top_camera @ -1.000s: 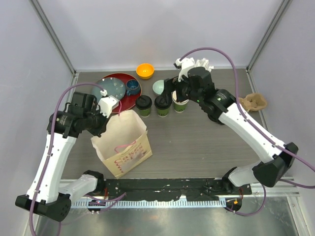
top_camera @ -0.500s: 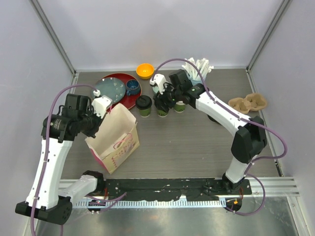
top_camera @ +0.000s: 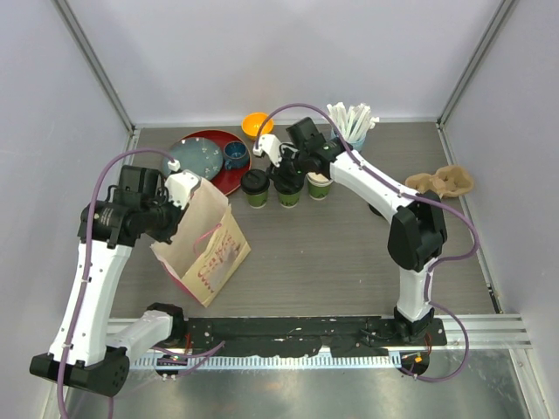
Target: Pack the takeout coffee
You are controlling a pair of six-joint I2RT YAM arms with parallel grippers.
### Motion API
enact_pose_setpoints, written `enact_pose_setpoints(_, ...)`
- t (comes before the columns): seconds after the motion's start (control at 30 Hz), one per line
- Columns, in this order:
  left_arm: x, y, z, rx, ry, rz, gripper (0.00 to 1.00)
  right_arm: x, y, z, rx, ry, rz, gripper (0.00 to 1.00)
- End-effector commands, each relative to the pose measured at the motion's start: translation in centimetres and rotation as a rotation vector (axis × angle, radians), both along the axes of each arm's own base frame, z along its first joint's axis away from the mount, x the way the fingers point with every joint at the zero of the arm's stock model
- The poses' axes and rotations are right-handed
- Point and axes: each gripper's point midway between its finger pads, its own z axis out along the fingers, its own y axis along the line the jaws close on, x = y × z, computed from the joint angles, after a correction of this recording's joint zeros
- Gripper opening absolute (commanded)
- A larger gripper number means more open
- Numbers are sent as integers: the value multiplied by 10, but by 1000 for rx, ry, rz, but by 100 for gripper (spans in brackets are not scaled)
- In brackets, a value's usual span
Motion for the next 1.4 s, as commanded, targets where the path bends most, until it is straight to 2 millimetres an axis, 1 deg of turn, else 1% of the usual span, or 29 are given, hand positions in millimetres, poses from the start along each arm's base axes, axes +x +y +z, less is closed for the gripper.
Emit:
enact_pose_setpoints(0.0,3,-3,0,-19,-8,-13,0,8,-1,1,-55,-47,26,54)
enact_pose_setpoints(0.2,3,-4,-1,-24,-3,-18,0,12,-2,-11,-93,-47,29,48)
enact_pose_setpoints(0.27,3,-5,-1,-26,-3,-21,0,12,-2,-15,-104,-48,33,45)
enact_pose_setpoints(0.43,3,-6,-1,-27,2,-24,0,8,1,-24,-133,-40,59,42)
enact_pose_setpoints(0.53,3,-7,-1,-31,3,-28,0,7,2,-24,-135,-41,64,34)
enact_pose_setpoints(0.57,3,-7,-1,-32,0,-29,0,7,1,-25,-139,-43,63,30)
enact_pose_setpoints(0.77,3,-10,-1,-47,7,-43,0,2,0,-21,-136,-27,70,17)
enact_pose_setpoints(0.8,3,-11,0,-52,6,-48,0,0,0,-22,-136,-19,71,13)
enact_pose_setpoints(0.9,1,-15,1,-68,12,-59,0,-4,1,-17,-119,0,72,4)
enact_pose_setpoints(1.0,0,-17,1,-78,18,-72,0,-6,3,-9,-101,14,64,1)
enact_pose_setpoints(1.1,-1,-19,1,-86,13,-77,0,-6,3,-1,-90,26,28,1)
enact_pose_setpoints(1.13,-1,-20,2,-93,14,-83,0,-4,4,9,-76,22,14,1)
enact_pose_setpoints(1.2,-2,-21,2,-99,12,-89,0,-7,1,16,-68,56,-36,1)
enact_pose_setpoints(1.23,-2,-23,2,-106,11,-101,0,-6,2,28,-51,49,-53,1)
enact_pose_setpoints(1.27,-2,-25,1,-112,15,-105,0,-9,2,32,-40,74,-83,1)
enact_pose_setpoints(1.3,-1,-26,1,-117,14,-109,0,-14,-2,41,-31,84,-102,1)
enact_pose_setpoints(1.37,-2,-31,1,-143,20,-129,0,-17,-6,57,-8,83,-147,1)
